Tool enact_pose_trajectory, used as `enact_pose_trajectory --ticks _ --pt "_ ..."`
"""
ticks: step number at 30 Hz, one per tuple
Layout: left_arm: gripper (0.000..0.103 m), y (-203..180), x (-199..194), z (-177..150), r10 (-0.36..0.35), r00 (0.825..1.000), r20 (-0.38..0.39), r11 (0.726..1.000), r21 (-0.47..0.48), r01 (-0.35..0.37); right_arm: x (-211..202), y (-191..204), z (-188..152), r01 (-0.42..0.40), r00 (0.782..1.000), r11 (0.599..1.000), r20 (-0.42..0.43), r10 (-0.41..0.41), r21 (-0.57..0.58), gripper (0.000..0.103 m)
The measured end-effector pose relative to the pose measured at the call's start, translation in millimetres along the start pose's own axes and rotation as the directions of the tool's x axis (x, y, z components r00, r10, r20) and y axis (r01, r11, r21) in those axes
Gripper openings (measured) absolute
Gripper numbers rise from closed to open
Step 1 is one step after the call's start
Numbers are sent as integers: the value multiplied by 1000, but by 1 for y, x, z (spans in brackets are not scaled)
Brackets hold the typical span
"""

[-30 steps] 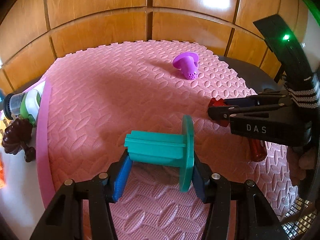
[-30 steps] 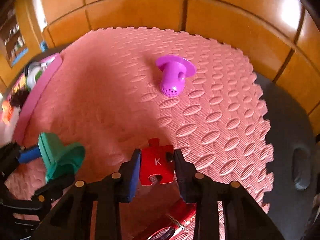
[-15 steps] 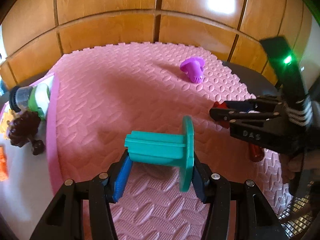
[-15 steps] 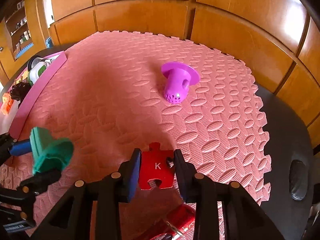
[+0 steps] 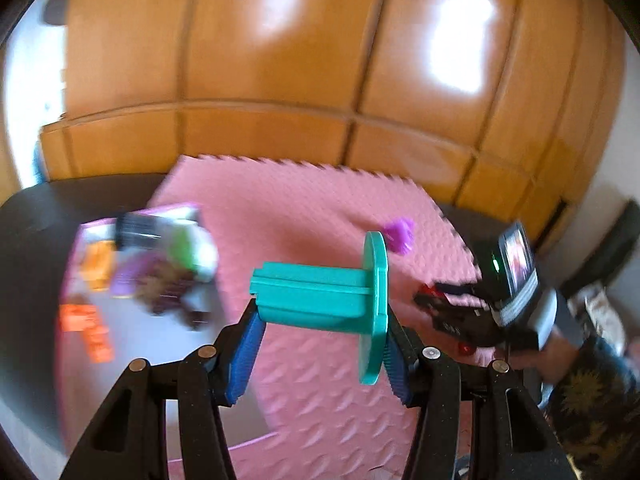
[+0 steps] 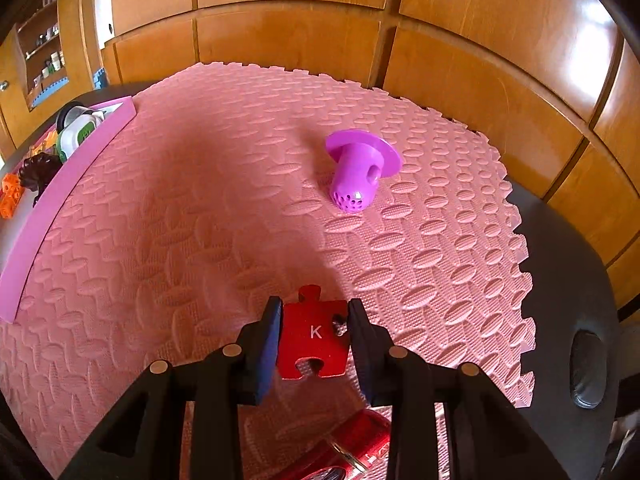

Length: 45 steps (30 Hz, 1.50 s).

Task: Organize rigid objects
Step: 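Grasp the red K block with the right tool while the left tool holds the teal piece, then carry the teal spool piece into the tray and open the left tool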

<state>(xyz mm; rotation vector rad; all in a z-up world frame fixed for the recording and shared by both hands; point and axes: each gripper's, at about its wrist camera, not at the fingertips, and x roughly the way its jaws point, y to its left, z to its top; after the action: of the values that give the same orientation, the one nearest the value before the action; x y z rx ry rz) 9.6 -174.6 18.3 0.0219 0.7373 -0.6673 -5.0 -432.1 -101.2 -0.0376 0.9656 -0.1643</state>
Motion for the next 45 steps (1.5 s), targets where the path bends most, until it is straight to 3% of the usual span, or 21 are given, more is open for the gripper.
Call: enact_pose_trajectory --ticks 2,5,7,11,16,22,27,30,34,41,45 --pt "55 27 -23 5 51 998 47 998 -42 -49 0 1 0 6 1000 1000 2 -6 -6 32" --pt "55 66 -38 1 150 987 56 984 -101 -144 0 2 0 14 1000 1000 4 -14 -15 32" --pt "55 95 -35 -7 197 980 13 968 -163 -192 0 2 0 15 1000 1000 4 -15 -16 32" --pt "55 131 -15 -27 205 975 -89 939 -262 -222 0 4 0 26 1000 999 7 -26 -24 32" --pt "55 125 17 -33 191 971 -146 955 -200 -218 0 3 0 27 1000 999 8 -27 -24 32" --pt "55 138 42 -20 221 965 -142 950 -194 -246 1 4 0 34 999 999 10 -34 -35 32" --pt "56 143 60 -17 246 957 -156 957 -116 -265 1 5 0 38 999 998 11 -38 -43 32" --pt "58 145 63 -16 262 955 -138 956 -99 -277 1 5 0 40 999 998 12 -39 -47 32" --pt "73 148 59 -15 261 956 -133 954 -119 -276 1 6 1 42 999 998 12 -42 -50 32" --pt "74 141 36 -23 281 955 -91 943 -156 -293 1 5 1 43 999 998 13 -43 -51 32" --pt "74 131 20 -26 316 946 -72 932 -165 -324 1 6 0 48 999 997 14 -47 -54 32"
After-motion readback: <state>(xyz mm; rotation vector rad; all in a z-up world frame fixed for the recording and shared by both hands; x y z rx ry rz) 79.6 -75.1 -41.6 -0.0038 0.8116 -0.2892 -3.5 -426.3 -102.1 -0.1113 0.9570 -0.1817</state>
